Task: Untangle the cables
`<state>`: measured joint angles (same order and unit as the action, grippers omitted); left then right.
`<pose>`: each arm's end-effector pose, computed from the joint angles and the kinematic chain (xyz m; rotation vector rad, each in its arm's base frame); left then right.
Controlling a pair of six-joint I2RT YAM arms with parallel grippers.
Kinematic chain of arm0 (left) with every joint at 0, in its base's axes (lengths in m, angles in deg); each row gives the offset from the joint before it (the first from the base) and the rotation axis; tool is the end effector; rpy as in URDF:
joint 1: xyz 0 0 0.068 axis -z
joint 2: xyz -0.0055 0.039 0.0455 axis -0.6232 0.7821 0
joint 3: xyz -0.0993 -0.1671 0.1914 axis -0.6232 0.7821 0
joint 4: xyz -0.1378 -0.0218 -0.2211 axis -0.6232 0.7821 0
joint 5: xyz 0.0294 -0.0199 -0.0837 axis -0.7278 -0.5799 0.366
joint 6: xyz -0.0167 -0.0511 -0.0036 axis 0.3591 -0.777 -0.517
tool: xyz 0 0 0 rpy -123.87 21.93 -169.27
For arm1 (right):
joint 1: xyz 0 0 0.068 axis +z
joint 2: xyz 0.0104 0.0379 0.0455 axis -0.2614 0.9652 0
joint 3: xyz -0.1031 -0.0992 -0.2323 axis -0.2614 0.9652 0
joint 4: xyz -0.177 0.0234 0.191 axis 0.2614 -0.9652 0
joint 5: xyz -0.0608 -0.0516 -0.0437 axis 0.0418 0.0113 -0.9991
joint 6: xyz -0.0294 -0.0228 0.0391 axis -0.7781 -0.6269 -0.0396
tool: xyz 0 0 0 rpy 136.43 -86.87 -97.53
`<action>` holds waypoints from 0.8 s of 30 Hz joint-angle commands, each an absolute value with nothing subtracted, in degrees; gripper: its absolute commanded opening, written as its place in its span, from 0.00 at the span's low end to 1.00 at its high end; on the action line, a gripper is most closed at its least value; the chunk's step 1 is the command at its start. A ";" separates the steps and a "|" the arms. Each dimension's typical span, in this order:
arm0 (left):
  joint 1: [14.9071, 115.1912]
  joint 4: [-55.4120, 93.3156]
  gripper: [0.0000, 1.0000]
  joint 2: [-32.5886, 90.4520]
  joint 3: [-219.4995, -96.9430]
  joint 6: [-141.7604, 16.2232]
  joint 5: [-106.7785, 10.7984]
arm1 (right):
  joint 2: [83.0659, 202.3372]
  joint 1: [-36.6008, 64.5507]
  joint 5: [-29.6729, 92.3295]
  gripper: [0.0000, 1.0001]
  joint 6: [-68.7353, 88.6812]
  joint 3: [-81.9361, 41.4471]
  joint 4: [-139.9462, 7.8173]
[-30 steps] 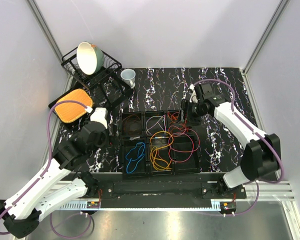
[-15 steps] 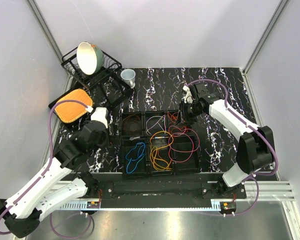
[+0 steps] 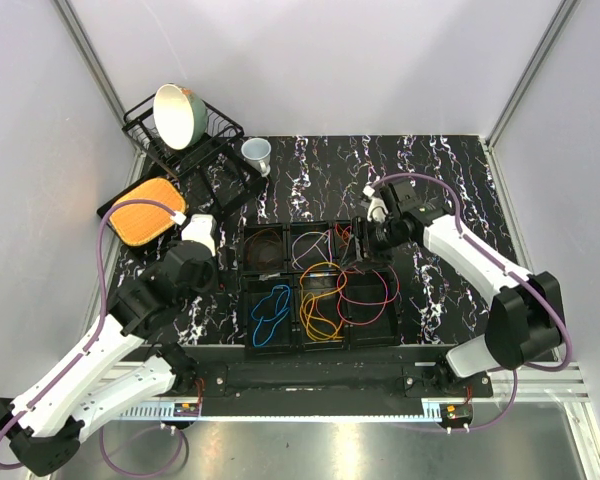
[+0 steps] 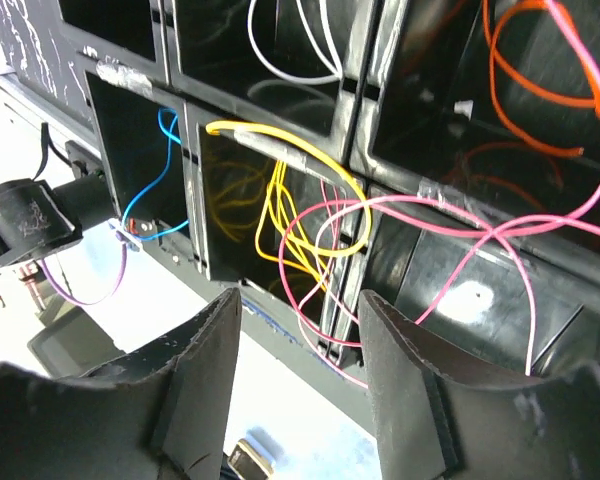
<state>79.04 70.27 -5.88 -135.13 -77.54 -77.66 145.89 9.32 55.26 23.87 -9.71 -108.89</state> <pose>0.1105 -0.0772 0.3109 0.0823 2.2304 -0.2109 0.2587 0.1382 0.2598 -0.2797 2.7416 0.9753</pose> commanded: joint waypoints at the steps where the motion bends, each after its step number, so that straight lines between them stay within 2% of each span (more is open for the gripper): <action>1: 78.80 67.37 0.95 -6.04 -134.74 -76.68 -76.64 | 142.30 9.55 57.26 0.57 25.22 -9.03 -108.01; 4: 78.80 67.46 0.95 -6.39 -134.66 -76.68 -76.64 | 142.92 9.63 57.44 0.56 24.96 -8.60 -107.31; 8: 78.80 67.37 0.96 -7.10 -134.57 -76.76 -76.99 | 144.41 9.55 56.83 0.40 24.60 -7.28 -105.29; 9: 78.80 67.46 0.95 -7.10 -134.57 -76.68 -77.08 | 144.59 9.63 56.74 0.22 24.17 -7.28 -105.11; 11: 78.80 67.37 0.95 -7.28 -134.57 -76.77 -77.08 | 144.24 9.63 56.65 0.04 24.08 -7.71 -105.28; 12: 78.72 67.37 0.95 -7.28 -134.57 -76.77 -77.08 | 143.98 9.63 56.65 0.00 24.08 -8.06 -105.63; 24: 78.80 67.37 0.95 -7.63 -134.48 -76.77 -76.73 | 127.21 9.55 59.19 0.00 30.57 -24.49 -111.61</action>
